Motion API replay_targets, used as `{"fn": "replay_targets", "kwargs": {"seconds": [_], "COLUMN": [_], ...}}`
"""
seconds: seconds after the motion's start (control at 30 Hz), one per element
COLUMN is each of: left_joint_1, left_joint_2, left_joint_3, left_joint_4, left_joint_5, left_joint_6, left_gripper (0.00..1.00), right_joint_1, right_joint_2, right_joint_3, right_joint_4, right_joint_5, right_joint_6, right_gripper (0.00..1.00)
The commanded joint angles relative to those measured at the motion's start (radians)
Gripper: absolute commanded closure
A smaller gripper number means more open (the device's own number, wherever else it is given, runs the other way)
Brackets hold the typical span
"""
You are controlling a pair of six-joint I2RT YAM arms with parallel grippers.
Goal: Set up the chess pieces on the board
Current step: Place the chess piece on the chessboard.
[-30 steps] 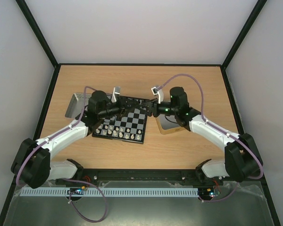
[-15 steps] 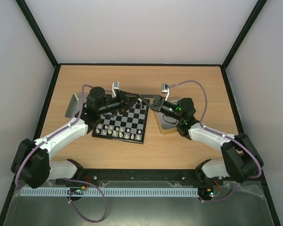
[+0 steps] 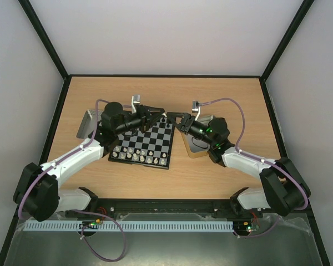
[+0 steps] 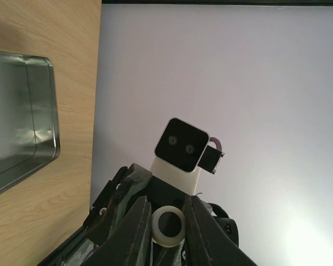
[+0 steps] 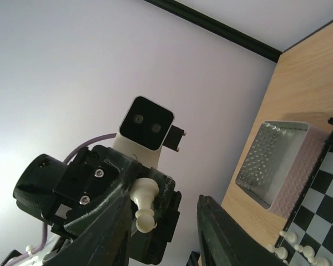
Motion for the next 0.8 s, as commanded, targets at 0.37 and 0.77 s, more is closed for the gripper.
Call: {"fn": "replay_targets", "kwargs": {"seconds": [0.37, 0.77], "left_joint_1": [0.009, 0.009], "left_joint_2": [0.023, 0.018], "left_joint_3": [-0.013, -0.020], "left_joint_4": [0.094, 0.105], "left_joint_5": [0.022, 0.031], "left_joint_6": [-0.034, -0.029], "left_gripper": [0.92, 0.92], "right_joint_1": [0.010, 0.010], "right_joint_2": [0.064, 0.065], "right_joint_3": [0.003, 0.015], "right_joint_4": [0.215, 0.209], "right_joint_5": [-0.080, -0.068], "right_joint_6": [0.060, 0.082], "right_gripper": [0.79, 0.90]}}
